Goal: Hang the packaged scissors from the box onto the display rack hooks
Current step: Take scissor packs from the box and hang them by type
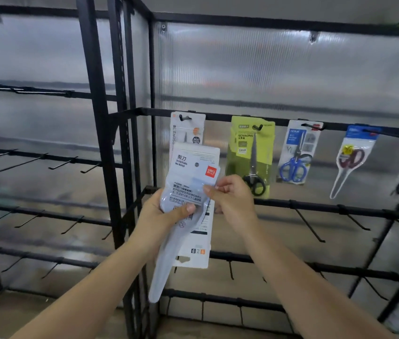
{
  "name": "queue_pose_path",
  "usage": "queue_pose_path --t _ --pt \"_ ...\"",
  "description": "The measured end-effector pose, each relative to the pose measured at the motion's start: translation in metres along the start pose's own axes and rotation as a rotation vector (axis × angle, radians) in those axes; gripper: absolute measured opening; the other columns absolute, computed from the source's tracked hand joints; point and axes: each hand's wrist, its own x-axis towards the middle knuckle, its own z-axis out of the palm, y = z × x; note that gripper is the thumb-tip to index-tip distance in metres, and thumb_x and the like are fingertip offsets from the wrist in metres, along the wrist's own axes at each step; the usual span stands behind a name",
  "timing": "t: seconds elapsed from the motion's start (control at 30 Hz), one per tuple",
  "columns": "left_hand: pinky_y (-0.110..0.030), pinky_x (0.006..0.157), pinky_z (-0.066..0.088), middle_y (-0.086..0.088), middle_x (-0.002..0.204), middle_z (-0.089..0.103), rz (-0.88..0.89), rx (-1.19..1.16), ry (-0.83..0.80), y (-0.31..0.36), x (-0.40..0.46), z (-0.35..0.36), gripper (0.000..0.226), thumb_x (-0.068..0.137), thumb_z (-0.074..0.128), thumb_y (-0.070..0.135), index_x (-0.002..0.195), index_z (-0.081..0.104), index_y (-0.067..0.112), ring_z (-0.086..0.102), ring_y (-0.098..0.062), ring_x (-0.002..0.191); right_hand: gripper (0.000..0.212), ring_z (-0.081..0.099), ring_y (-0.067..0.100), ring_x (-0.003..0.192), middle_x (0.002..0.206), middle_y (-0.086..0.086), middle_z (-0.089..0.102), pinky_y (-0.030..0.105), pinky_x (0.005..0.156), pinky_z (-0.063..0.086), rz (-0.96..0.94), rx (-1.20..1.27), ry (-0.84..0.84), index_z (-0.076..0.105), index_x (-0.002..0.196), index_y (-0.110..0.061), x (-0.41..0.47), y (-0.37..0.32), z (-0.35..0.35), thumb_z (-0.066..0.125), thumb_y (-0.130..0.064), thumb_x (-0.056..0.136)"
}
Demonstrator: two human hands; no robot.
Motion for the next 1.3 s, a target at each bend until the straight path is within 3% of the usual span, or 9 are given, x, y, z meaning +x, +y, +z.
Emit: queue_pose_path --t 0.13,0.23,0.47,0.6,0.73,0.9,1.03,1.17,1.3 --pt "-0.016 0.068 0.052 0.004 0.092 0.075 0.058 0.072 -0.059 0.002 0.006 0.029 0.027 0.08 0.064 -0.005 0.097 0.066 0.015 0.07 -0.009 0.085 0.038 0.06 -0.002 0.068 0.081 -0.008 0.062 0.016 0.059 0.049 -0.189 0.066 0.117 0.05 0.085 -0.031 -0.004 -0.001 -0.012 0.078 -0.008 0.073" --pt "-0.019 0.07 0.053 0.002 0.091 0.075 0.042 0.096 -0.043 0.001 0.008 0.044 0.025 0.078 0.068 -0.002 0.096 0.067 0.015 0.07 -0.011 0.086 0.028 0.054 0.008 0.066 0.085 0.01 0.061 0.021 0.061 0.046 -0.236 -0.038 0.241 0.054 0.072 -0.028 -0.006 -0.004 -0.029 0.076 -0.01 0.075" --pt "-0.05 0.08 0.049 0.001 0.108 0.068 0.073 0.369 0.101 -0.001 0.018 0.064 0.03 0.075 0.074 0.029 0.102 0.062 0.03 0.058 -0.037 0.099 0.022 0.059 0.004 0.06 0.068 -0.001 0.059 0.018 0.05 0.046 -0.284 0.045 0.264 0.044 0.072 -0.012 -0.012 -0.029 -0.079 0.054 -0.004 0.09" --pt "0.004 0.085 0.031 0.02 0.105 0.056 0.225 0.563 -0.03 -0.001 0.018 0.086 0.073 0.054 0.065 0.061 0.117 0.061 0.026 0.05 0.002 0.1 0.018 0.061 0.004 0.067 0.076 0.004 0.062 0.015 0.05 0.047 -0.329 -0.164 0.336 0.046 0.074 -0.01 -0.015 -0.039 -0.089 0.055 -0.008 0.089" --pt "0.009 0.079 0.027 0.024 0.102 0.05 0.271 0.587 -0.148 -0.01 0.025 0.119 0.089 0.046 0.07 0.061 0.126 0.058 0.024 0.046 0.008 0.092 0.013 0.068 0.013 0.075 0.088 0.001 0.069 0.022 0.052 0.052 -0.243 -0.137 0.323 0.055 0.077 -0.015 -0.016 -0.037 -0.098 0.056 -0.005 0.086" --pt "-0.004 0.081 0.04 0.011 0.115 0.058 0.243 0.503 -0.315 -0.025 0.028 0.146 0.064 0.07 0.08 0.036 0.129 0.055 0.028 0.054 0.0 0.103 0.021 0.07 0.022 0.074 0.083 0.001 0.072 0.03 0.054 0.056 -0.122 0.019 0.331 0.059 0.076 -0.019 -0.022 -0.028 -0.127 0.056 0.001 0.084" --pt "-0.012 0.065 0.041 0.017 0.083 0.064 0.249 0.332 -0.37 -0.034 0.025 0.174 0.024 0.089 0.062 0.008 0.11 0.065 0.018 0.058 0.006 0.075 0.014 0.068 0.03 0.086 0.094 0.01 0.07 0.049 0.075 0.056 -0.1 -0.076 0.329 0.064 0.095 -0.007 -0.023 -0.019 -0.142 0.062 -0.002 0.082" --pt "-0.011 0.044 0.036 0.016 0.054 0.056 0.1 0.178 -0.306 -0.04 0.034 0.194 0.023 0.094 0.052 0.005 0.095 0.063 0.025 0.046 0.002 0.044 0.023 0.065 0.02 0.092 0.101 0.009 0.067 0.032 0.08 0.055 -0.195 -0.16 0.342 0.061 0.094 -0.011 -0.022 -0.017 -0.164 0.073 -0.023 0.078" --pt "-0.024 0.037 0.037 -0.01 0.072 0.06 -0.044 0.071 -0.315 -0.045 0.039 0.216 0.014 0.095 0.053 0.016 0.1 0.063 0.023 0.048 -0.025 0.056 0.058 0.049 -0.001 0.098 0.11 -0.006 0.045 0.008 0.076 0.044 -0.267 -0.309 0.395 0.046 0.111 -0.022 -0.017 -0.013 -0.193 0.077 -0.039 0.066"
